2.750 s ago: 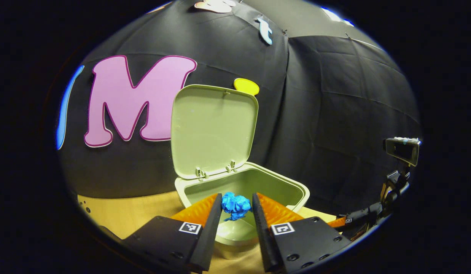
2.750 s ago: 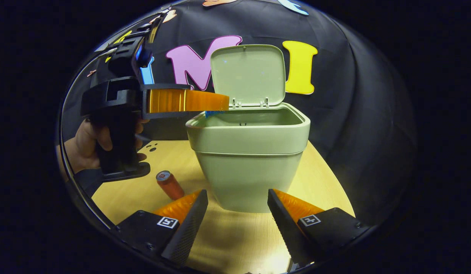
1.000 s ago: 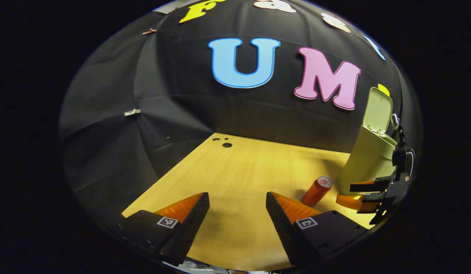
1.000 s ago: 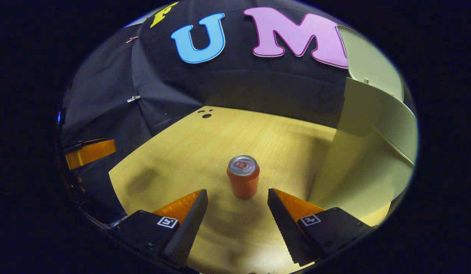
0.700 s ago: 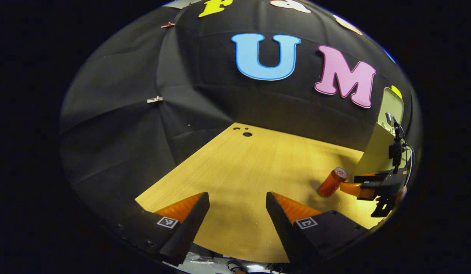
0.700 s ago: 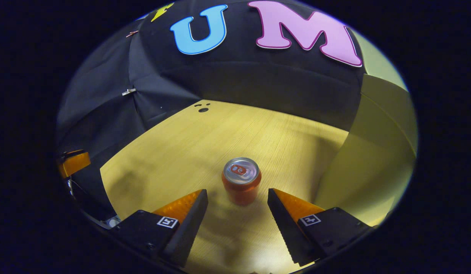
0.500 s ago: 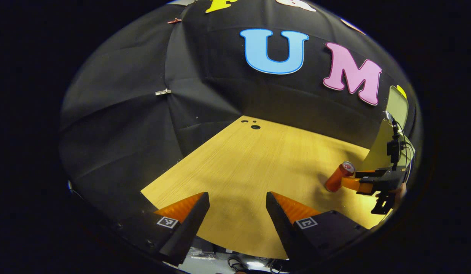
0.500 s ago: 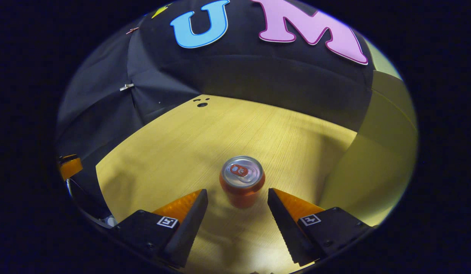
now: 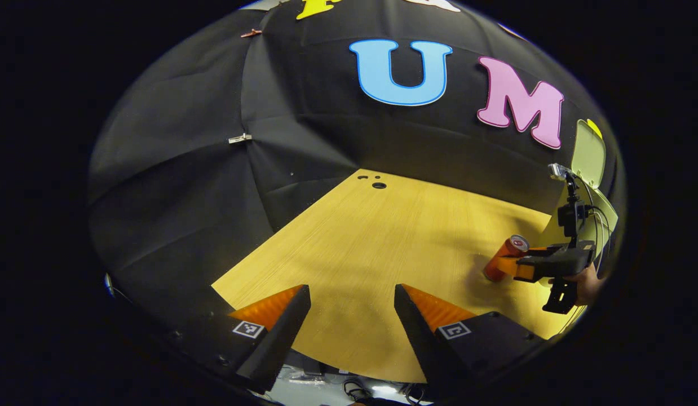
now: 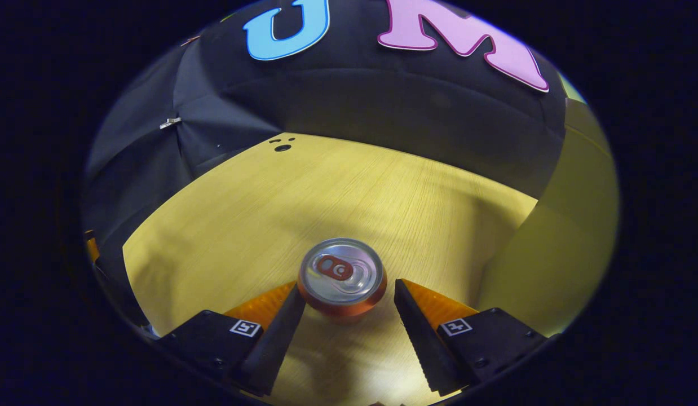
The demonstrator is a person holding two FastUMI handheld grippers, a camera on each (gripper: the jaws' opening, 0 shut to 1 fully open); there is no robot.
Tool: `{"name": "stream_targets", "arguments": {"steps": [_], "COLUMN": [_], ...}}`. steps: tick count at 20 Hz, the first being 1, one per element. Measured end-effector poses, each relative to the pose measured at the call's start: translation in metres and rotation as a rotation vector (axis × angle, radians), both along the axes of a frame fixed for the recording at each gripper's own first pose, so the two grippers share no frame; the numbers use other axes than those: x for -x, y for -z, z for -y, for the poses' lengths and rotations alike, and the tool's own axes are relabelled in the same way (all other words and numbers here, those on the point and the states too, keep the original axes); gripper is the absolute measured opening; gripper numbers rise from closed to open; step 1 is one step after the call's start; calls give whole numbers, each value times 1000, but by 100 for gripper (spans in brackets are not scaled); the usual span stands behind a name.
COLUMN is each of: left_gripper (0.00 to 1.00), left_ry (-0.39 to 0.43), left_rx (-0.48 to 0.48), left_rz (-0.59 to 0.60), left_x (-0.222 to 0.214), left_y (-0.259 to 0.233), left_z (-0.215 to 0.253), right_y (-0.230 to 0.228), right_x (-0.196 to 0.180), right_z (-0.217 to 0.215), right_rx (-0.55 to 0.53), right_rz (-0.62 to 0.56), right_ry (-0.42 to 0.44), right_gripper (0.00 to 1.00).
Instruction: Press the lid of the desktop garbage bin to open it, pick up the crumpled paper on the desktop and throw it into the bin, then pick up the pop can on the desktop and drop it into the bin, and finally close the garbage bin lid.
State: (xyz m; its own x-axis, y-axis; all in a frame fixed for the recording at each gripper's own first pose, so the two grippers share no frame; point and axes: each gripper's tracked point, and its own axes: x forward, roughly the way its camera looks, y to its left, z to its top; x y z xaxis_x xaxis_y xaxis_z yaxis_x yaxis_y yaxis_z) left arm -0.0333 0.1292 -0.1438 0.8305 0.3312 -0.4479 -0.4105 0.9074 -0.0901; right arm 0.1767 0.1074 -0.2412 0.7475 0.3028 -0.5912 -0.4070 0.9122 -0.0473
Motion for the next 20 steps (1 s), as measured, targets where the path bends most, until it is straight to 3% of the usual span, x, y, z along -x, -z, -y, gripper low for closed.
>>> {"name": "stream_targets", "arguments": {"steps": [6, 8, 11, 20], "left_gripper": [96, 96, 96, 96], "left_ry": [38, 51, 65, 150], "left_rx": [-8, -14, -11, -2], "left_rz": [1, 2, 5, 15], "left_x": [-9, -9, -11, -24], "left_y": [-4, -4, -5, 2], "left_z": [10, 14, 18, 34], "right_y": [-3, -3, -10, -103], "right_x": [-1, -2, 4, 29], "right_z": [-5, -7, -9, -14], "right_rx": [3, -3, -9, -71], "right_rz": [14, 13, 20, 177], "right_ry": [-30, -31, -50, -125], "right_gripper": [99, 83, 83, 83]}}
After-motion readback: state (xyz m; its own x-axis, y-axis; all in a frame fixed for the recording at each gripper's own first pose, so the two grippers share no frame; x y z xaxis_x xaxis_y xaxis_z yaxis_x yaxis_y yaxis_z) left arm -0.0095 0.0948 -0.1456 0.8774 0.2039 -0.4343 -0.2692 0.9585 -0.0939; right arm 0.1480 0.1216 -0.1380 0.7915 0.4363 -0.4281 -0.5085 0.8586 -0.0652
